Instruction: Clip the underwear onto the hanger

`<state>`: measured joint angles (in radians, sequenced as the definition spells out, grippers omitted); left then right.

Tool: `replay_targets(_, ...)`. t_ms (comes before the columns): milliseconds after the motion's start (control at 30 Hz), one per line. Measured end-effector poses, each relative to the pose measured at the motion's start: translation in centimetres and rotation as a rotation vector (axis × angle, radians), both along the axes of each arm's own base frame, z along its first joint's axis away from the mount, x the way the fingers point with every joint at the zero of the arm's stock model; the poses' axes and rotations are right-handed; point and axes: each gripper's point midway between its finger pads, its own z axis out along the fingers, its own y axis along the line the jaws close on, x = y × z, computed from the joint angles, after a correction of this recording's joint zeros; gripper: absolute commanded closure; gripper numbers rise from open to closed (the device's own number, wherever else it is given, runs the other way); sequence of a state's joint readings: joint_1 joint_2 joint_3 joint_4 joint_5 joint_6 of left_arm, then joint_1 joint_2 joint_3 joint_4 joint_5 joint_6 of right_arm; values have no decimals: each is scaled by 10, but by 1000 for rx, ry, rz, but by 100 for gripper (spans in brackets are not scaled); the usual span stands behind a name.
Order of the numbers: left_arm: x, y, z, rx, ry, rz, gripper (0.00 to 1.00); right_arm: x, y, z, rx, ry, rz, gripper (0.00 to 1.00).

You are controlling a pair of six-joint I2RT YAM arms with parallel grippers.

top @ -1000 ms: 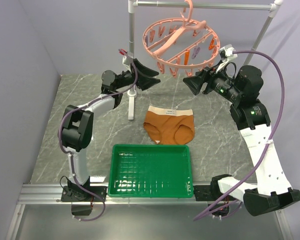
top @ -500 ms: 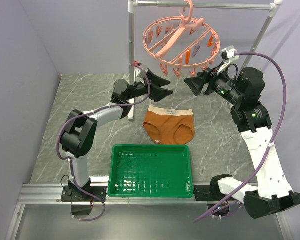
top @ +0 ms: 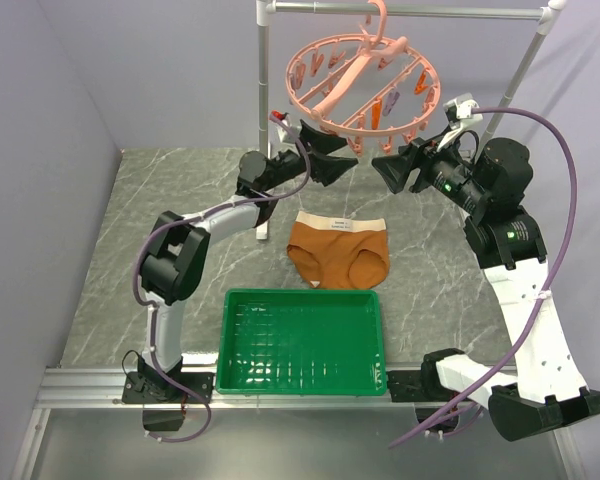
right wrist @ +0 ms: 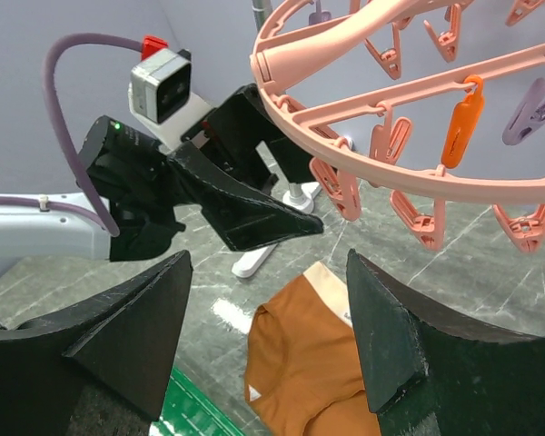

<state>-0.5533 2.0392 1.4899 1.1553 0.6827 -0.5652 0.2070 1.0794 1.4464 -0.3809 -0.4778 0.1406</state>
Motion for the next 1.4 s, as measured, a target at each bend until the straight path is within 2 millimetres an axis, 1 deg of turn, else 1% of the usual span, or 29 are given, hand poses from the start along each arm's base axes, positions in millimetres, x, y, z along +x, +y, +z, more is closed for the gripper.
replay_targets(267, -3, -17, -10, -3, 13, -34, 31, 1, -2, -1, -7, -1, -10, 24)
replay_targets(400, -7, -25, -7, -13, 12, -51, 34, 2, -2, -7, -9, 11, -17, 25)
replay_targets(433, -7, -27, -6, -17, 10, -52, 39, 3, -3, -9, -10, 15, -18, 25)
replay_targets(500, -9, -28, -1, -30, 7, -52, 44, 3, -3, -10, -10, 17, -21, 25)
replay_targets(533, -9, -28, 1, -37, 3, -50, 50, 4, -3, -11, -10, 19, -22, 25)
replay_targets(600, -9, -29, 5, -48, 1, -45, 55, 4, -3, -12, -9, 23, -26, 25)
replay_targets(633, -9, -29, 6, -52, 2, -42, 60, 5, -4, -13, -8, 25, -29, 26)
replay_targets(700, -8, -29, 6, -56, 4, -38, 64, 6, -5, -16, -4, 29, -41, 27)
replay_targets(733, -8, -29, 6, -55, 5, -37, 69, 7, -6, -18, 0, 32, -52, 28)
replay_targets(800, -7, -29, 6, -54, 4, -33, 75, 10, -9, -21, 6, 39, -75, 30)
replay_targets(833, -6, -29, 5, -52, 4, -27, 81, 11, -11, -22, 8, 42, -87, 31)
replay_targets(900, -4, -30, 3, -42, 5, -19, 91, 15, -14, -24, 16, 43, -115, 33)
replay_targets(933, -3, -31, 1, -35, 9, -14, 99, 18, -16, -24, 20, 41, -132, 33)
replay_targets(1067, 2, -35, -9, 4, 32, 18, 100, 26, -22, -26, 33, 32, -181, 34)
replay_targets(1167, 3, -38, -13, 33, 33, 43, 100, 31, -23, -28, 37, 27, -197, 34)
replay_targets(1233, 0, -39, -13, 51, 22, 57, 100, 36, -20, -27, 40, 20, -196, 29)
replay_targets(1300, -5, -40, -10, 63, 4, 64, 100, 40, -17, -28, 42, 16, -191, 24)
replay_targets(1400, -12, -42, -2, 63, -20, 62, 100, 47, -12, -34, 40, 27, -186, 23)
